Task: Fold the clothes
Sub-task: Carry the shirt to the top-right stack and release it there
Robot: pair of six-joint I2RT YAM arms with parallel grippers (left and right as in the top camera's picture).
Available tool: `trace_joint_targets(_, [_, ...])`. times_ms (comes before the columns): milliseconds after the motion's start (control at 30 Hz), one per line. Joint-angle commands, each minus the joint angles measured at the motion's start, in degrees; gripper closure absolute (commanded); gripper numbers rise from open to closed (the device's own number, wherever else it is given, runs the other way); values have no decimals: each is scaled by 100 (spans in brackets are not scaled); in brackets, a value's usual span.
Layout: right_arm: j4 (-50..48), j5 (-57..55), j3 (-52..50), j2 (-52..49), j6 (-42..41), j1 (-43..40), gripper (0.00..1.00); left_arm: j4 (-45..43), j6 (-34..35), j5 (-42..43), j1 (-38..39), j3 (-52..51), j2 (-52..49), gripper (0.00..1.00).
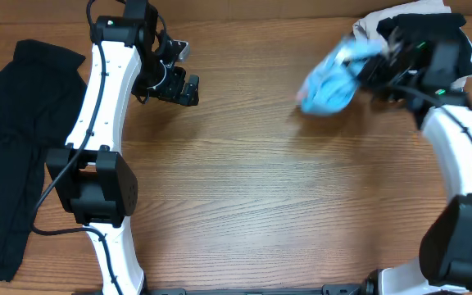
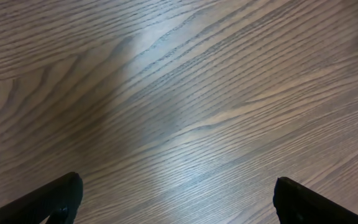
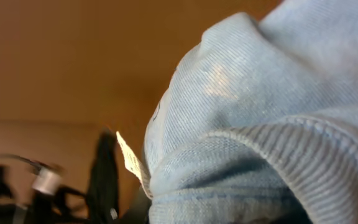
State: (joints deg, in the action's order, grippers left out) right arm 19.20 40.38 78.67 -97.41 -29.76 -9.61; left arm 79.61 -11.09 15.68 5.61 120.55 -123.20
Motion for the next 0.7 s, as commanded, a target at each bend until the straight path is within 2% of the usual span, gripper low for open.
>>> trace_joint_targets(0, [-369, 105, 603, 273, -295, -205, 96, -15, -90, 42, 4, -20, 160, 0])
trace_joint_targets(200, [-1644, -680, 745, 212, -352, -623, 96, -26, -92, 42, 4, -20, 160, 0])
trace_joint_targets(400, [-2376, -994, 745, -271, -505, -1014, 96, -42, -90, 44, 4, -20, 160, 0])
trace_joint_targets(533, [-2662, -988, 745, -817, -654, -1320, 96, -42, -90, 44, 4, -20, 160, 0])
trace_joint_targets(667, [-2306, -986, 745, -1320, -627, -1624, 96, -76, -90, 44, 4, -20, 160, 0])
